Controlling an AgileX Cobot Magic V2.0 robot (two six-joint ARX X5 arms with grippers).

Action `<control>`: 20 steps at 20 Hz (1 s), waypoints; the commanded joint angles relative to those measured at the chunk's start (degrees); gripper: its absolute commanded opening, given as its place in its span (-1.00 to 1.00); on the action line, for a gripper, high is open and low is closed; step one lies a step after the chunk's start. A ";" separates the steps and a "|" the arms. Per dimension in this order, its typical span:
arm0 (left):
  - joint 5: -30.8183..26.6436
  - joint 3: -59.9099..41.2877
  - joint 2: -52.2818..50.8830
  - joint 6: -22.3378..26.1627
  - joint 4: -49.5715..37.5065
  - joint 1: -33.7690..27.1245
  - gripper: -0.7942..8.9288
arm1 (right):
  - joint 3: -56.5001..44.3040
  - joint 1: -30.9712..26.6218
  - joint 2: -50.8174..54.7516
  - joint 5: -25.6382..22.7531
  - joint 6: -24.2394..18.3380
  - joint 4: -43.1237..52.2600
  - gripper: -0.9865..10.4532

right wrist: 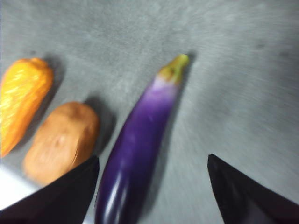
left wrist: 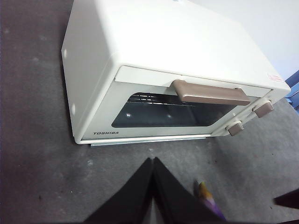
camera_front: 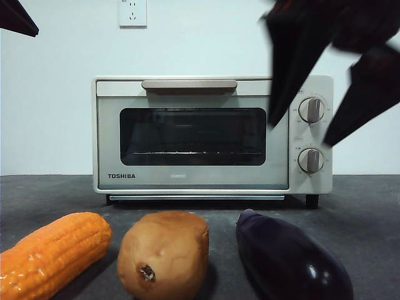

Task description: Take the eggplant from the table,put the eggplant in the oven

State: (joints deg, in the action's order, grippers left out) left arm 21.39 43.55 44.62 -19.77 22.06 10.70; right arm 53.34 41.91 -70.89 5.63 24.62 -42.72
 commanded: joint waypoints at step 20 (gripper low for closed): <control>0.31 1.29 0.37 2.43 1.07 0.83 -0.83 | 4.83 4.68 -15.65 -1.22 2.47 1.46 -0.60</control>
State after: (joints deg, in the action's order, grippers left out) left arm 21.37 43.57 44.62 -18.31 23.79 11.42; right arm 56.69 46.11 -86.72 4.47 28.12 -42.41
